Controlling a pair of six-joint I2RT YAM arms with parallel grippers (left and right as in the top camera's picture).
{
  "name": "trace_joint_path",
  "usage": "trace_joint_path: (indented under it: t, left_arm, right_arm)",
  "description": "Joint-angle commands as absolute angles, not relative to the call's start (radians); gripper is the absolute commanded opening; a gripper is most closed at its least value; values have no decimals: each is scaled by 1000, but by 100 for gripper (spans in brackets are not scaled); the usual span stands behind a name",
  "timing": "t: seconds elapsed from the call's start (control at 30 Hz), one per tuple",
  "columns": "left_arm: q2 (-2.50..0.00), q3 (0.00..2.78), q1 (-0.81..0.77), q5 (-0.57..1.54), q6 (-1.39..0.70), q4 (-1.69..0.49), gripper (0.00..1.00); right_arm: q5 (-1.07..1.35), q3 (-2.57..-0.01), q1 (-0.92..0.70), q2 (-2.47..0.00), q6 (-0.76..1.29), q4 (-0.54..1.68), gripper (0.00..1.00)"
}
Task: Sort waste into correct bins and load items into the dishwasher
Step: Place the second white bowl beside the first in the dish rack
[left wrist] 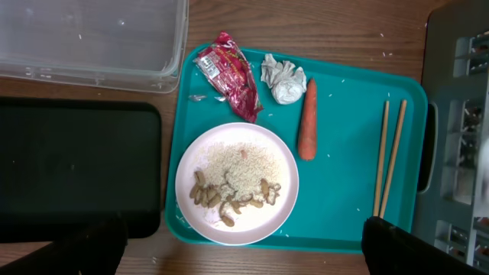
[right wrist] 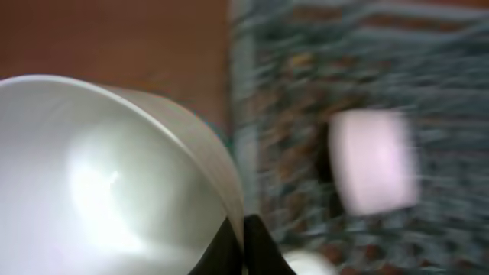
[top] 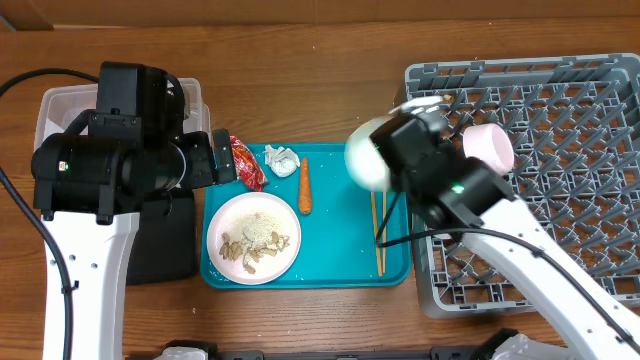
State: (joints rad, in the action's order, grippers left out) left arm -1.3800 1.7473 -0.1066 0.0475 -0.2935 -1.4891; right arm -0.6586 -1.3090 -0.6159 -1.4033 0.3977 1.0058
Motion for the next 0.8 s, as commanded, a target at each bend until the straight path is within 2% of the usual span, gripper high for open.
trace_joint_path:
  t: [0.0, 0.13, 0.4, 0.5, 0.77]
  left_arm:
    - [-1374, 1753, -101, 41, -300, -1486, 100]
    - [-1374, 1753, -101, 41, -300, -1486, 100]
    - [-1374, 1753, -101, 41, -300, -1486, 100]
    - [-1374, 1753, -101, 41, -300, -1486, 100]
    - [-1374, 1753, -101, 41, -300, -1486, 100]
  right_arm:
    - [-1292, -1328, -539, -1394, 487, 1007, 4]
    - [-1471, -1328, -428, -1424, 438, 1008, 4]
    - [-1473, -1328, -226, -1525, 427, 978, 4]
    - [-1473, -1328, -181, -1579, 301, 907, 4]
    - [-1472, -1328, -119, -1719, 121, 772, 4]
